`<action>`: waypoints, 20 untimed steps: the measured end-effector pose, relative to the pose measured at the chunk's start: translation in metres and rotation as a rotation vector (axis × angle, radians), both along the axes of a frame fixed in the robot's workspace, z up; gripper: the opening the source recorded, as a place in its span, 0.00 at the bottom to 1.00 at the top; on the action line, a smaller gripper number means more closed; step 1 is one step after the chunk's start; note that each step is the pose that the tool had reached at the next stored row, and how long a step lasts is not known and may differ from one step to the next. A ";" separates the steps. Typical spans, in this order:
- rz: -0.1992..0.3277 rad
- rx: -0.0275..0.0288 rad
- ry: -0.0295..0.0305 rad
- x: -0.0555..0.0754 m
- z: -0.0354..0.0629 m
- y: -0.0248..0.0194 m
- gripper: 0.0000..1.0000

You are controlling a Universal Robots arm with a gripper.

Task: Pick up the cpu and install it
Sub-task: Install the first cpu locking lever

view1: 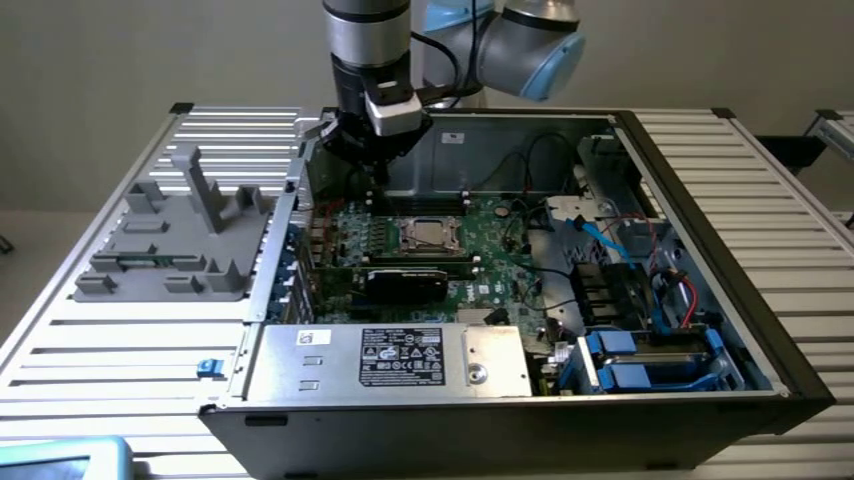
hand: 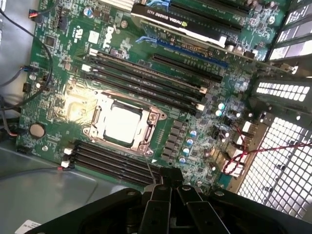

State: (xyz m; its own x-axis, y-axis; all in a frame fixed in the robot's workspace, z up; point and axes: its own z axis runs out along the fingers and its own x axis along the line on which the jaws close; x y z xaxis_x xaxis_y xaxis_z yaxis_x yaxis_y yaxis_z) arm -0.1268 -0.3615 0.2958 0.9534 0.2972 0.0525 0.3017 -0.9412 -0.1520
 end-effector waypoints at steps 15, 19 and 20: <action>0.000 0.0744 0.0114 -0.005 -0.0152 -0.0012 0.11; 0.000 0.0765 0.0151 -0.005 -0.0184 -0.0012 0.11; 0.000 0.0768 0.0155 -0.005 -0.0199 -0.0013 0.11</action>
State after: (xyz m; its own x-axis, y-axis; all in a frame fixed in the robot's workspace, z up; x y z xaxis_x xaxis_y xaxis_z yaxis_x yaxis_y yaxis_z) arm -0.1321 -0.3628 0.2759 0.9544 0.2925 0.0603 0.2985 -0.9267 -0.2284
